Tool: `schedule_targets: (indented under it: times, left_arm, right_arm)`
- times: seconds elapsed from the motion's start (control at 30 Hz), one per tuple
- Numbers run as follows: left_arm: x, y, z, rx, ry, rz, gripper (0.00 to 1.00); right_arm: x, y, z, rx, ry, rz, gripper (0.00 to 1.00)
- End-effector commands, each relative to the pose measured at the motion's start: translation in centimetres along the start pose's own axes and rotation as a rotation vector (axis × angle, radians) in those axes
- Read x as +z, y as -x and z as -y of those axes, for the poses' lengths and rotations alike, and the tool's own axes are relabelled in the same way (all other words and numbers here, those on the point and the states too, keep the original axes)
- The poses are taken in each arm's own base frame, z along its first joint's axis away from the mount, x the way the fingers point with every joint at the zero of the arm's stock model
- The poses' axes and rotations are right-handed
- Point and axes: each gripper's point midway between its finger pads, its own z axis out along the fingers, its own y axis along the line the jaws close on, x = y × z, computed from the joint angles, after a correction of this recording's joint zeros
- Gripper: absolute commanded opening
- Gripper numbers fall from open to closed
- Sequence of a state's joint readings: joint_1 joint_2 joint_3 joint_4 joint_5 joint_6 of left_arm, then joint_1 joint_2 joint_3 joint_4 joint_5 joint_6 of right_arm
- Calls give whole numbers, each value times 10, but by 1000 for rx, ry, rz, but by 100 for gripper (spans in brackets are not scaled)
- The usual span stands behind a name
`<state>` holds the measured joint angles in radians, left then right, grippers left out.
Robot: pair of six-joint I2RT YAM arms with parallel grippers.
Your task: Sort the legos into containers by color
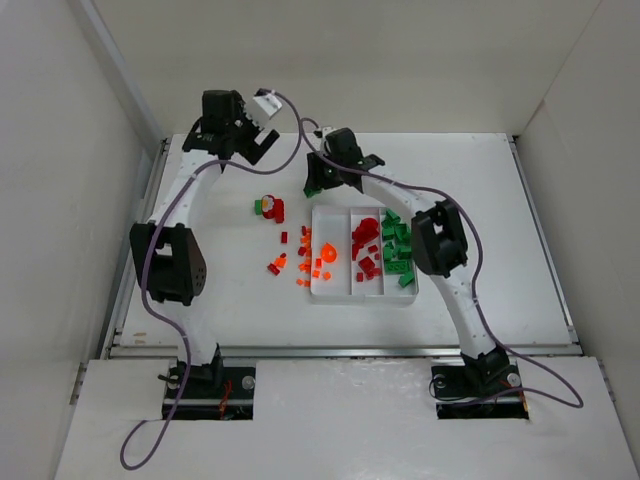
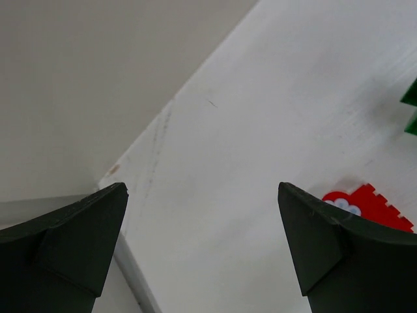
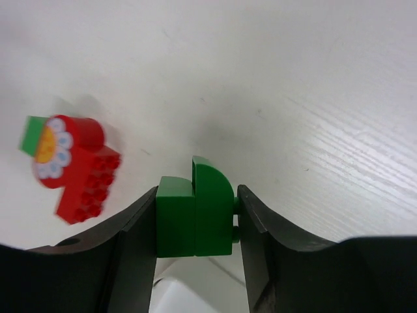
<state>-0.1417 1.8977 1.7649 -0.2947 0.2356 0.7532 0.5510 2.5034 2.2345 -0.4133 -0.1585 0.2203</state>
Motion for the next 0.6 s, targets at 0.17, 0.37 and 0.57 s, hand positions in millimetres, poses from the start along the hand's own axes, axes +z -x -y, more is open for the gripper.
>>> schedule_targets:
  times: [0.17, 0.37, 0.57]
  left_arm:
    - [-107, 118, -38, -129, 58, 369, 100]
    - [-145, 127, 32, 45, -201, 447, 100]
    - [-163, 133, 100, 167, -172, 567, 100]
  right_arm:
    - [-155, 145, -74, -94, 176, 389, 0]
    - [-217, 152, -92, -113, 238, 414, 0]
    - [-251, 138, -111, -75, 329, 387, 0]
